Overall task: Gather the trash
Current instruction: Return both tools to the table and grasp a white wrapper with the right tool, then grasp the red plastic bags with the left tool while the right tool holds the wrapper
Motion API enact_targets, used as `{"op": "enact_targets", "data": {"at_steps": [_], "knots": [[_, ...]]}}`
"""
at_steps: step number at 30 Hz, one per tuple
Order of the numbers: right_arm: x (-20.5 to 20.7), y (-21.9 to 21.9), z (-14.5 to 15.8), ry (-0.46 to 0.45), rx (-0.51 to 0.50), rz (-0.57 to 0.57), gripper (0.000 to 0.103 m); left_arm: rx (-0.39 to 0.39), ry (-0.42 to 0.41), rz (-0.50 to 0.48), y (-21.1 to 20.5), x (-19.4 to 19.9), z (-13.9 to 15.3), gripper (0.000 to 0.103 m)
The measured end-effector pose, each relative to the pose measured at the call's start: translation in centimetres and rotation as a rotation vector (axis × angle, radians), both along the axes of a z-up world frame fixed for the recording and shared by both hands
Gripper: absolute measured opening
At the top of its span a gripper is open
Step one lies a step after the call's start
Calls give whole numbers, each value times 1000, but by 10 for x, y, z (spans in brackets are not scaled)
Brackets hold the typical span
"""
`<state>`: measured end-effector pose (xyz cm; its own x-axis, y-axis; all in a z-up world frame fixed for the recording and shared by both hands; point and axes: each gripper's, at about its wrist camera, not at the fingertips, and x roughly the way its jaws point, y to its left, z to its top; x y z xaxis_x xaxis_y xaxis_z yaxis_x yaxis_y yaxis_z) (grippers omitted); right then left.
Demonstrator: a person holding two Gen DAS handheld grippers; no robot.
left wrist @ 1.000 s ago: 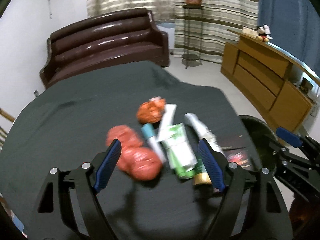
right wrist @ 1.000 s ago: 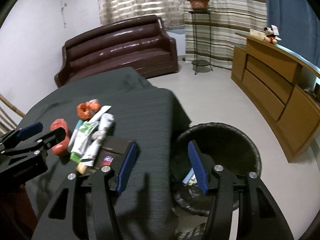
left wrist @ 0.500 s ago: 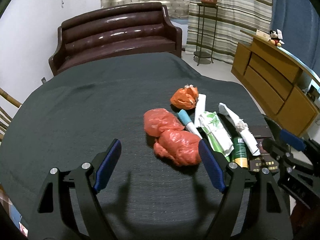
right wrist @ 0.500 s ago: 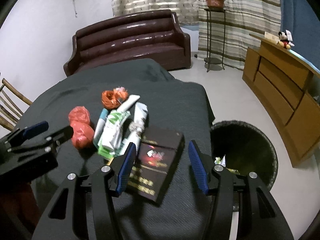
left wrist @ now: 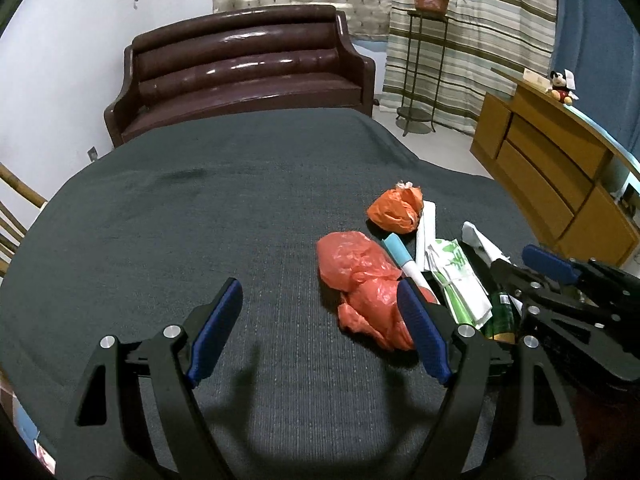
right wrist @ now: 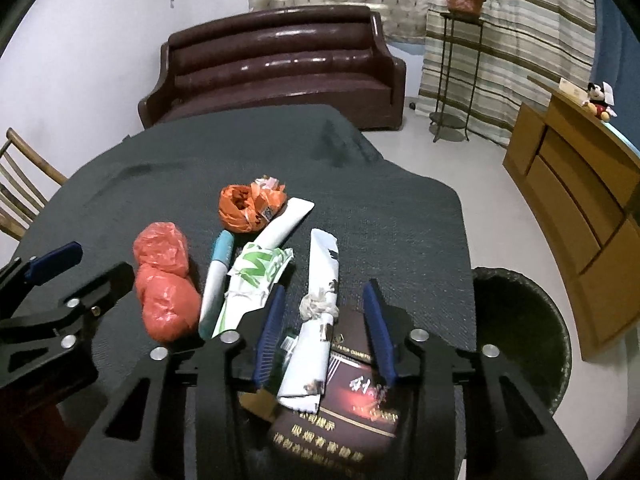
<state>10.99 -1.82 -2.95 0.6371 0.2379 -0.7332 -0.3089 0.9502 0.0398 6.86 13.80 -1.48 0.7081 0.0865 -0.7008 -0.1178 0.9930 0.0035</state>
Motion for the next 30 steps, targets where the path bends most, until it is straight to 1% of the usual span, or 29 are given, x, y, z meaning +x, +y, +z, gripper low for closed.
{"op": "enact_targets", "data": {"at_steps": [7,8,9,14,18,24,30], "knots": [[6,4,-5,24,-16,9,25,-8,18,2,2,3,-7,78],[7,4,-5,26,-19,11,21,-9,19,3,2,3,-7,78],[7,5,-5,27,-21,14,20,-10,20,3,2,4,-7,78],[8,5,-4,19,-8,18,19,-16,21,2,2,6,-7,78],[6,0,2,-5,17,8,19,-28,25,-10,1,7,-6,78],[0,-17,15,-43,44,-16,19,-36,28,-31,-11,10,-5,78],[-5,-32,16,-45,60,-43,19,-31,47,-38,-24,21,-12,78]]}}
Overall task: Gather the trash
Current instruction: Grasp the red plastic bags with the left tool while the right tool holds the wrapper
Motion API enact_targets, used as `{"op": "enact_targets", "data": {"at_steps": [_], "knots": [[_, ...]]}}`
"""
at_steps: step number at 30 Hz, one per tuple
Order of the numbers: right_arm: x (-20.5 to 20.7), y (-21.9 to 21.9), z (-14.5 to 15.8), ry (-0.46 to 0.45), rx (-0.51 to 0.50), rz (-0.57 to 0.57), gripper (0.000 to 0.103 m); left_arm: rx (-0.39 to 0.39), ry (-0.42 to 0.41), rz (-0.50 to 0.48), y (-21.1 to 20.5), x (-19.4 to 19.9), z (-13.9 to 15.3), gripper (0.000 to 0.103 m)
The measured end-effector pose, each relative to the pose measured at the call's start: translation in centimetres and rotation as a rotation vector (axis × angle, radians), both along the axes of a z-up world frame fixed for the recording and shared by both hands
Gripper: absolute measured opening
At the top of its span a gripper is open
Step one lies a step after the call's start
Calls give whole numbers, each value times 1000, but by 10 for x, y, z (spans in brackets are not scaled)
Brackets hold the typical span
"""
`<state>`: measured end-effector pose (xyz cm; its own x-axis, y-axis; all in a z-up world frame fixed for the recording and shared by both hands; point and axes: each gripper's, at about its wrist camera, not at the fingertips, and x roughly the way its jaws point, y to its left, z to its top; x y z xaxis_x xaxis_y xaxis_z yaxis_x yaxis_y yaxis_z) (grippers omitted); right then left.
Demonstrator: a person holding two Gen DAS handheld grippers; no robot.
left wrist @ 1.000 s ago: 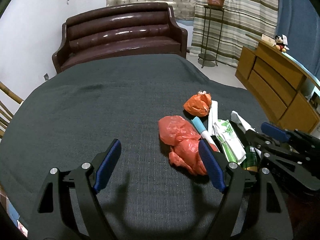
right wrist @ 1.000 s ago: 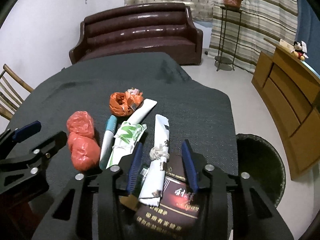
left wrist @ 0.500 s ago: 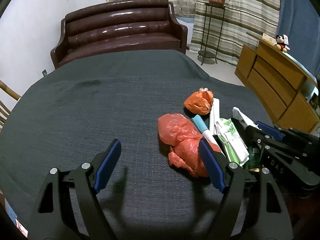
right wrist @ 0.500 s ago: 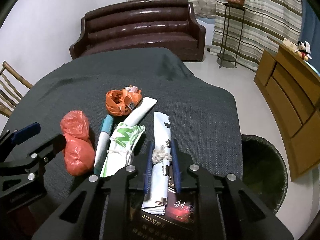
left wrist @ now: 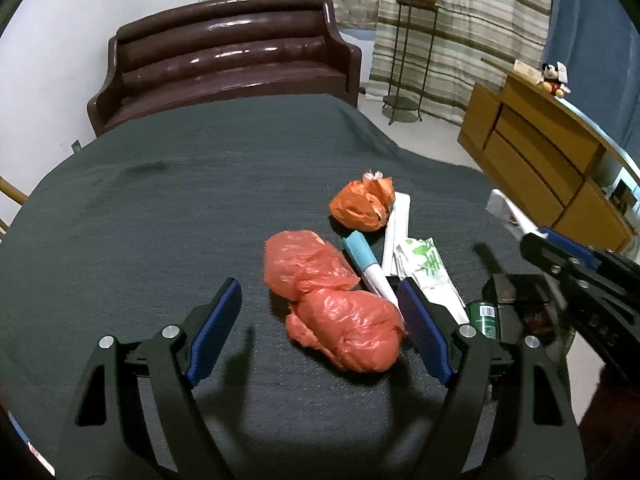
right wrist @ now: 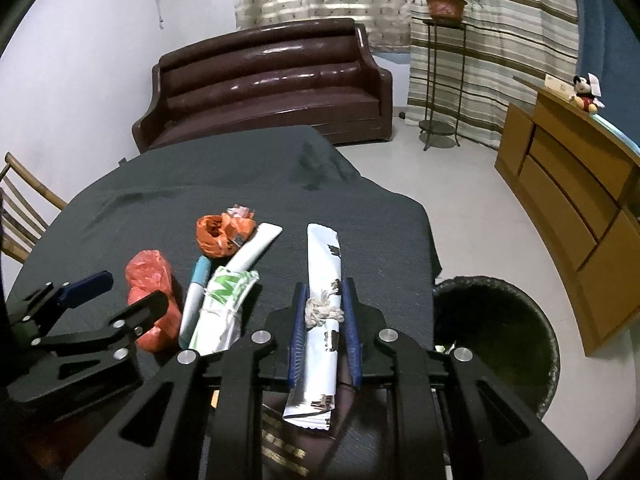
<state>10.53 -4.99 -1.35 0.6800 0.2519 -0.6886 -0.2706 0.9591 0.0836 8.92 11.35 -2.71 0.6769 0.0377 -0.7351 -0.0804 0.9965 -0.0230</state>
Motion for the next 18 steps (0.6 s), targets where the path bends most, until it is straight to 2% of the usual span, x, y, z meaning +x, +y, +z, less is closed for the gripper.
{"op": "enact_targets", "data": {"at_steps": [2,11,16,18], "knots": [[0,-4,-3,7,5,-7,19,0,24,2,0,2,-6,78],[-3,-19,-7,18,28,-19,19,-3,41,-8,8,-9,-7,78],[-6,-23,-9,19,35,-21,19,-66,63,3,14,-12,-6,78],[-5,-25,-10,22,38,-22,19,-66,61,5,14,-11,-8,79]]}}
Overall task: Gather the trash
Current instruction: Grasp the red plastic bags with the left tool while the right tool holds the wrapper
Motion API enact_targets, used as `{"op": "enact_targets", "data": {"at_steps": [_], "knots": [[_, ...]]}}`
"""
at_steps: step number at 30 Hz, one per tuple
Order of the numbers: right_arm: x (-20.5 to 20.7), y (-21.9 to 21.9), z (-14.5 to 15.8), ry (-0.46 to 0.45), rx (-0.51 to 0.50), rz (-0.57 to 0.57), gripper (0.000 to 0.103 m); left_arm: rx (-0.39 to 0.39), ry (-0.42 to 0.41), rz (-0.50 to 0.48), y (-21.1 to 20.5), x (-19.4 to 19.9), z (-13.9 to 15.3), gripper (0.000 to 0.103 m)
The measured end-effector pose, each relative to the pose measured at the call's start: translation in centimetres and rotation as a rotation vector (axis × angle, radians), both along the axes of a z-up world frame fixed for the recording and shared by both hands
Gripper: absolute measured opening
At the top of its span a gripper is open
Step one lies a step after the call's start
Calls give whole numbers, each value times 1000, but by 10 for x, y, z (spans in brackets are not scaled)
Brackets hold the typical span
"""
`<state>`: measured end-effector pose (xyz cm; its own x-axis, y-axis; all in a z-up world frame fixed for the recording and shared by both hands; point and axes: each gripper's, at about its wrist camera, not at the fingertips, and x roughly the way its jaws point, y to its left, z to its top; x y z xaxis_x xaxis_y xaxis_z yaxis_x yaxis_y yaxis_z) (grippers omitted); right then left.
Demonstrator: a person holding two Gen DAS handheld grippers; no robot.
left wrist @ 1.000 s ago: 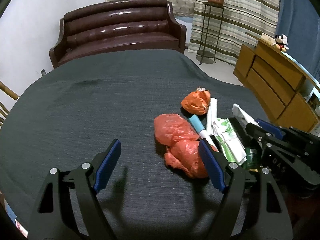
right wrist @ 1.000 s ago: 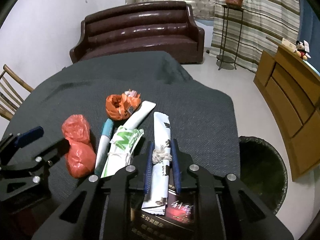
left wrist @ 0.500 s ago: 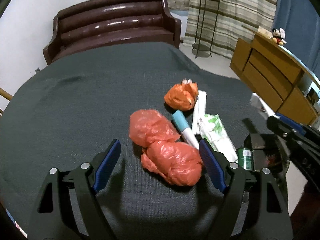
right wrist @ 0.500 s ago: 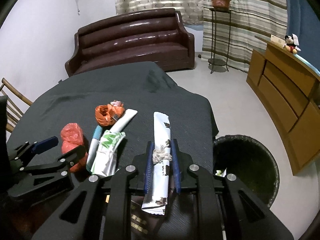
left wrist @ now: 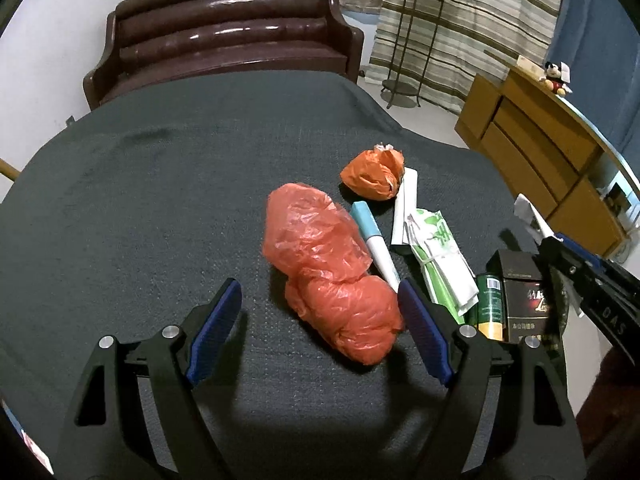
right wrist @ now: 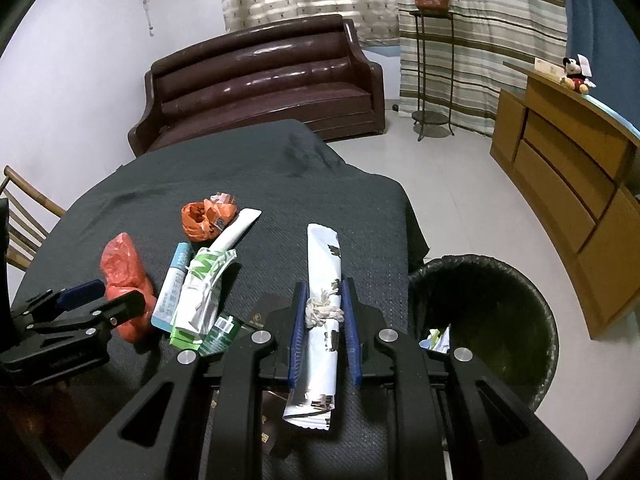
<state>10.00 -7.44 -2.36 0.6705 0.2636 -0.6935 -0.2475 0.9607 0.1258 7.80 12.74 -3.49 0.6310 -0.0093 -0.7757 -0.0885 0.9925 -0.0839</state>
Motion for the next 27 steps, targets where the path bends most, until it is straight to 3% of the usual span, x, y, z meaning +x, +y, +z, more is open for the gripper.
{"op": "enact_targets", "data": {"at_steps": [8,11,14,17,27], "knots": [[0,-4,-5,12,7,-2,19,-41,4,26,2,10,-7,81],[1,-5,-6,14,9,-4,19,-45,-7,23,3,11,-7,73],[2,-6,-6,16,13,-6,19,-86,-16,-12,3,10,-5,54],[2,-6,-7,15,13,-5,19,-83,-23,-31,1,9,-5,47],[2,-11,-5,4,17,-16,19,-57,-79,-47,-2,-2,13,41]]}}
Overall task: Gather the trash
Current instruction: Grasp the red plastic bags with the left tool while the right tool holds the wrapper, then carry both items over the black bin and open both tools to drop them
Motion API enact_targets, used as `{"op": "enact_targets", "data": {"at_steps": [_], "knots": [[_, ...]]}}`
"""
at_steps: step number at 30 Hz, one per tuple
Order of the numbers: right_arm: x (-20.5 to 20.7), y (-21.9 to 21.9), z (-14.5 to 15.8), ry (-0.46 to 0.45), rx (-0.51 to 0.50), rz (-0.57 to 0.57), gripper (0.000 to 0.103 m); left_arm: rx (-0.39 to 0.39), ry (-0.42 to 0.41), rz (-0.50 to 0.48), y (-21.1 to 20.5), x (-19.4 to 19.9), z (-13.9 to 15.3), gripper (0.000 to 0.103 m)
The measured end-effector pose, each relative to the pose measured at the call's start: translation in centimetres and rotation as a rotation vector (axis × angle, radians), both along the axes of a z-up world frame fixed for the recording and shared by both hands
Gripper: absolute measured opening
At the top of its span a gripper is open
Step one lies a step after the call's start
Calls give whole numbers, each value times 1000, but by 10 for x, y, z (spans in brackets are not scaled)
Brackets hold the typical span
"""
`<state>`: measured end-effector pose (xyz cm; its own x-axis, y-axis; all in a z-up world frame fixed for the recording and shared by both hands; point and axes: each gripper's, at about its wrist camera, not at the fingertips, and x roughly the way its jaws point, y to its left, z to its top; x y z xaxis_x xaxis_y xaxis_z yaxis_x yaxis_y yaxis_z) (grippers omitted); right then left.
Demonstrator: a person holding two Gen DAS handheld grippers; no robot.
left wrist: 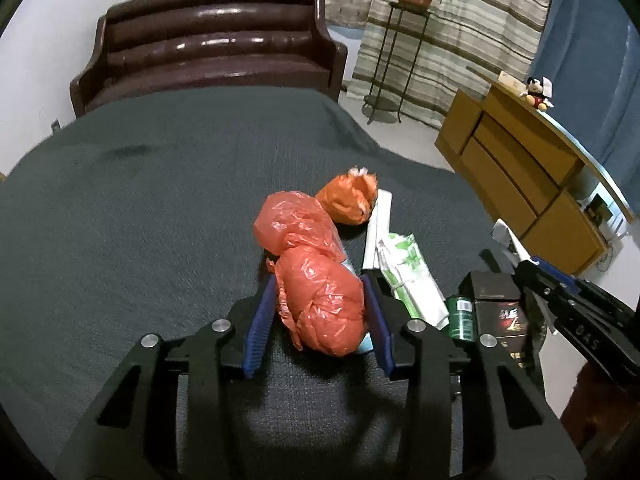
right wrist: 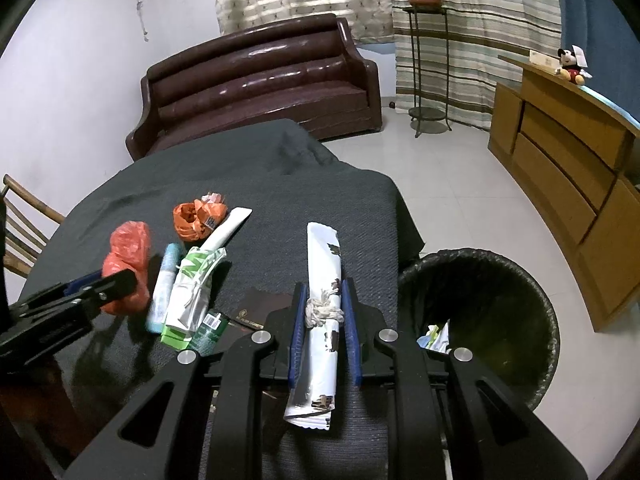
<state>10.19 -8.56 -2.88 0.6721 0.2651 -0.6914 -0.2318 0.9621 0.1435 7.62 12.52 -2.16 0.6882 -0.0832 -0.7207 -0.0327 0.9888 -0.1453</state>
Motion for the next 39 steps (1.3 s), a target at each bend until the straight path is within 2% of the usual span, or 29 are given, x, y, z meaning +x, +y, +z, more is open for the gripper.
{"op": "enact_targets", "data": {"at_steps": [6,15,23,30,39], "knots": [[-2,-11,7,-24,5,-25,19,2,-44,-27,-10,-10,16,41],[-4,-49,14,-55,-5,-115,19,-34,-96,-149,-58,-3,33,41],[-6,-91,13,-67,-33,-223,19,-32,-112,-265,-117,18,26,41],[-8,-113,10,-79,-57,-278,19,-5,-92,-349,-169,32,12,41],[1,-131,-1,-61,-40,-307,19,53,-66,-381,-205,50,-5,41]]}}
